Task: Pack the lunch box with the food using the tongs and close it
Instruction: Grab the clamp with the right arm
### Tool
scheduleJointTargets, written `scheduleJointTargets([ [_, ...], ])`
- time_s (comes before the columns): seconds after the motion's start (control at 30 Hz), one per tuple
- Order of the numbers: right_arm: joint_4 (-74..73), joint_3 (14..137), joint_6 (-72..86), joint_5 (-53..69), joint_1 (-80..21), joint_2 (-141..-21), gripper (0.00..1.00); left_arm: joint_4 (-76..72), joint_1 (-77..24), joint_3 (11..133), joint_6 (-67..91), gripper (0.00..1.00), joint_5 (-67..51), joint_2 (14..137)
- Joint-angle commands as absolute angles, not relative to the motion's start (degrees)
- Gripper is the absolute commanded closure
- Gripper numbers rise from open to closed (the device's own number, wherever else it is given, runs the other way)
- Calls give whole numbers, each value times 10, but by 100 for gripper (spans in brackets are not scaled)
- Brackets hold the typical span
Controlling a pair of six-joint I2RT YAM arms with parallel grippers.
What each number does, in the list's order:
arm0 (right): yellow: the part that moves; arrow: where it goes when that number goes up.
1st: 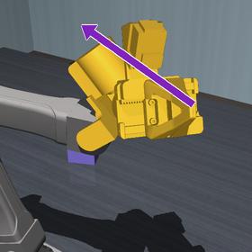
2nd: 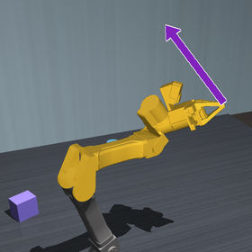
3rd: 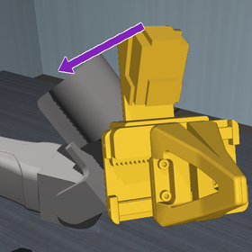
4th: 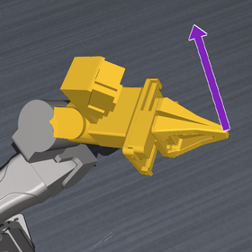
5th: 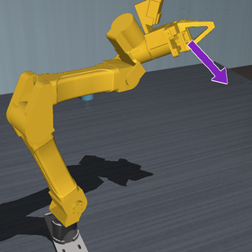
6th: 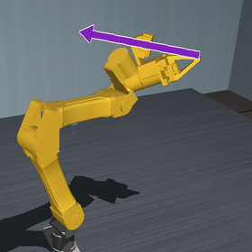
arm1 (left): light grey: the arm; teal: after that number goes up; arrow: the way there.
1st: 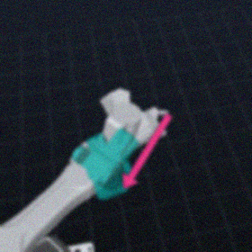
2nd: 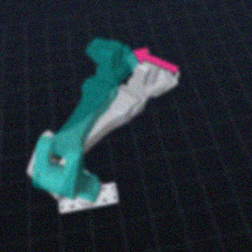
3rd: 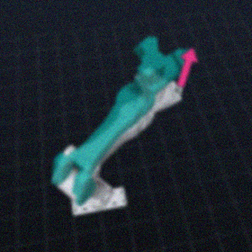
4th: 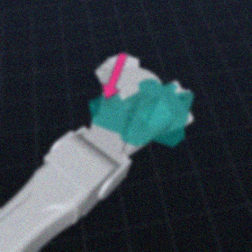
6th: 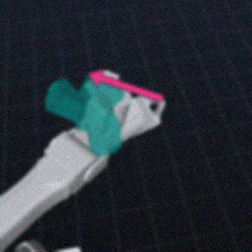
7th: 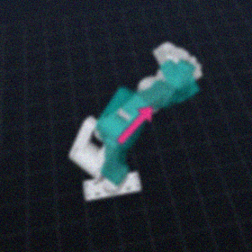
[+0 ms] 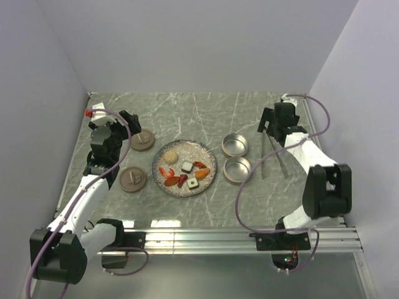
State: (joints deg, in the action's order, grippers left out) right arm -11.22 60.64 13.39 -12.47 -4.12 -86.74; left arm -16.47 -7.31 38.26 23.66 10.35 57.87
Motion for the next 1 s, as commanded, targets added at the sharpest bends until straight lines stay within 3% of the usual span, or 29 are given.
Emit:
scheduleJointTargets([
  [0.0, -198, 649, 123, -121, -34, -921, 0, -198, -72, 381, 235, 1, 86, 556],
  [0.53, -230, 714, 120, -116, -25, -1022, 1, -197, -72, 381, 234, 1, 83, 557],
  [0.97, -261, 792, 116, -104, -23, -1121, 6, -192, -72, 378, 230, 0, 87, 547],
])
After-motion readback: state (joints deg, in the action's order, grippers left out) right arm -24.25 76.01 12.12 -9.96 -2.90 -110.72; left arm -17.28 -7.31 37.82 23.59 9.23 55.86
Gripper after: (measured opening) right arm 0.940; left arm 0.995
